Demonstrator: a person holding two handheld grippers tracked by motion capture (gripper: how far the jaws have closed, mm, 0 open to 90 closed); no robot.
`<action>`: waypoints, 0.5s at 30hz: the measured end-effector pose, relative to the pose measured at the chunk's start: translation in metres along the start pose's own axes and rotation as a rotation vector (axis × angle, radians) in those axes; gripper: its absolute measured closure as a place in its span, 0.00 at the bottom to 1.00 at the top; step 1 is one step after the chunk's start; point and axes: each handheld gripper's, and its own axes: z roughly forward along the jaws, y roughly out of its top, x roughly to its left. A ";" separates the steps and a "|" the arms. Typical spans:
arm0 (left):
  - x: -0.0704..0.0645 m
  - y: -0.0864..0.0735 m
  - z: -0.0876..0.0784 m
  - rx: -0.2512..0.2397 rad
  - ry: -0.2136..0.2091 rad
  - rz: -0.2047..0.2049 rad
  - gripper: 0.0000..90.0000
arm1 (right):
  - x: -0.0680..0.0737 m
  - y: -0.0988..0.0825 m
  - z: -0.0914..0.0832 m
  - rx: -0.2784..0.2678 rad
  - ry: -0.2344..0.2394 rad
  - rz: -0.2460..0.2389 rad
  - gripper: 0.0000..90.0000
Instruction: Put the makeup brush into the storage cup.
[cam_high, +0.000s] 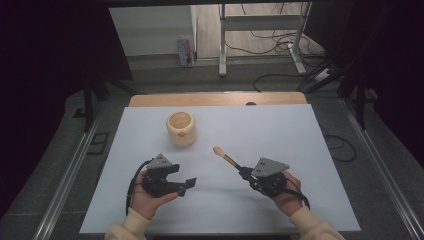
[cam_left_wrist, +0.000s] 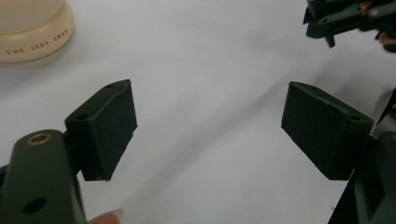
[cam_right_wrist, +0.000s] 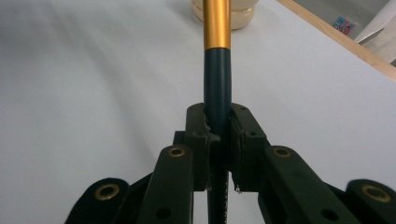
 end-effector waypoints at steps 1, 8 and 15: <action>0.001 0.000 0.000 -0.007 -0.006 -0.011 0.21 | 0.000 0.000 0.000 0.002 -0.003 0.001 0.88; 0.005 -0.001 -0.002 -0.028 -0.002 -0.030 0.21 | -0.002 0.000 -0.001 -0.004 -0.012 0.011 0.88; 0.007 -0.002 0.000 -0.042 -0.049 -0.080 0.21 | -0.003 0.000 -0.002 -0.024 -0.014 0.034 0.88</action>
